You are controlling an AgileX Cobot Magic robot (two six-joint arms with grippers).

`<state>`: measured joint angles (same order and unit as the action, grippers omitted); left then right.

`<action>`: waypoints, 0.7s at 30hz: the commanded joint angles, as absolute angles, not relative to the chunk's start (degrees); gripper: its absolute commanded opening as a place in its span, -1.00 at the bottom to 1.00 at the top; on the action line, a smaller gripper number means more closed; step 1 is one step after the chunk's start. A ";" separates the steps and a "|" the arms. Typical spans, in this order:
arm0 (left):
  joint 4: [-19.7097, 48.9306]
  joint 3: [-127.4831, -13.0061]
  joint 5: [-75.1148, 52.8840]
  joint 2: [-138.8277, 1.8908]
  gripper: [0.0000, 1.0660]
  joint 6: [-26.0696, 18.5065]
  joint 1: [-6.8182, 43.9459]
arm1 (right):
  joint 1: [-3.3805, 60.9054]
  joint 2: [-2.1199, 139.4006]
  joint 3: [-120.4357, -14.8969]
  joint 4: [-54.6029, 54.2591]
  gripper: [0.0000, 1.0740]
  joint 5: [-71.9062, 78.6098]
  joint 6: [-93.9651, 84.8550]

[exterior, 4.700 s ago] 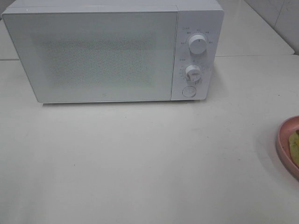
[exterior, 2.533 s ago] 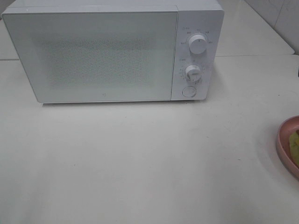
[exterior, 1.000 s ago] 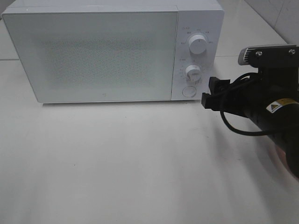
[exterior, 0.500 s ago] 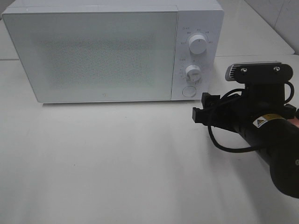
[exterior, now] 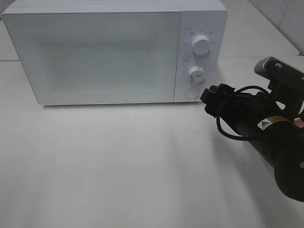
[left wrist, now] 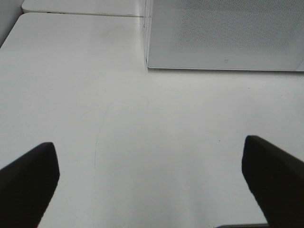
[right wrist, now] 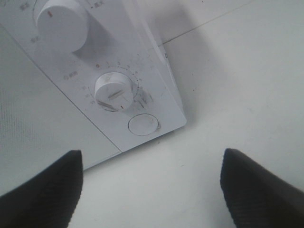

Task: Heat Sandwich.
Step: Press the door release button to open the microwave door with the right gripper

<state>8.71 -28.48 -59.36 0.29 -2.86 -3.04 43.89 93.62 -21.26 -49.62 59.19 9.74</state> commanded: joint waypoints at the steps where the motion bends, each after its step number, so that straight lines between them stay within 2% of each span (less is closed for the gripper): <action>1: 9.00 -28.19 -58.61 1.78 0.94 -2.52 -3.09 | 44.12 93.56 -21.20 -49.27 0.40 59.42 24.69; 2: 9.00 -28.19 -58.61 1.78 0.94 -2.52 -3.09 | 44.12 93.56 -21.20 -49.27 0.36 59.07 32.54; 5: 9.00 -28.19 -58.61 1.78 0.94 -2.52 -3.09 | 44.12 93.56 -21.20 -49.27 0.29 58.79 41.42; 6: 9.00 -28.19 -58.61 1.78 0.94 -2.52 -3.09 | 44.12 93.56 -21.20 -49.27 0.20 57.87 48.99; 7: 9.00 -28.19 -58.61 1.78 0.94 -2.52 -3.09 | 44.12 93.56 -21.20 -49.27 0.20 57.87 48.99; 9: 9.00 -28.19 -58.61 1.78 0.94 -2.52 -3.09 | 44.12 93.56 -21.20 -49.27 0.07 57.07 55.29; 10: 9.00 -28.19 -58.61 1.78 0.94 -2.52 -3.09 | 44.12 93.56 -21.20 -49.27 -0.01 56.61 58.27; 11: 9.00 -28.19 -58.61 1.78 0.94 -2.52 -3.09 | 44.12 93.56 -21.20 -49.27 -0.16 56.15 62.85; 12: 9.00 -28.19 -58.61 1.78 0.94 -2.52 -3.09 | 44.12 93.56 -21.20 -49.27 -0.16 56.15 62.85; 14: 9.00 -28.19 -58.61 1.78 0.94 -2.52 -3.09 | 44.12 93.56 -21.20 -49.27 -0.35 56.15 66.63; 15: 9.00 -28.19 -58.61 1.78 0.94 -2.52 -3.09 | 44.12 93.56 -21.20 -49.22 -0.56 55.86 68.87; 16: 9.00 -28.19 -58.61 1.78 0.94 -2.52 -3.09 | 44.12 93.56 -21.20 -49.10 -0.68 55.23 69.79; 17: 9.00 -28.19 -58.61 1.78 0.94 -2.52 -3.09 | 44.12 93.56 -21.20 -49.10 -0.68 55.23 69.79; 20: 9.00 -28.19 -58.61 1.78 0.94 -2.52 -3.09 | 44.12 93.56 -21.20 -48.53 -1.00 51.57 70.02; 21: 9.00 -28.19 -58.61 1.78 0.94 -2.52 -3.09 | 44.12 93.56 -21.20 -48.53 -1.00 51.57 70.02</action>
<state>8.71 -28.48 -59.36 0.29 -2.86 -3.04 43.89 93.62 -21.26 -49.45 53.23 69.39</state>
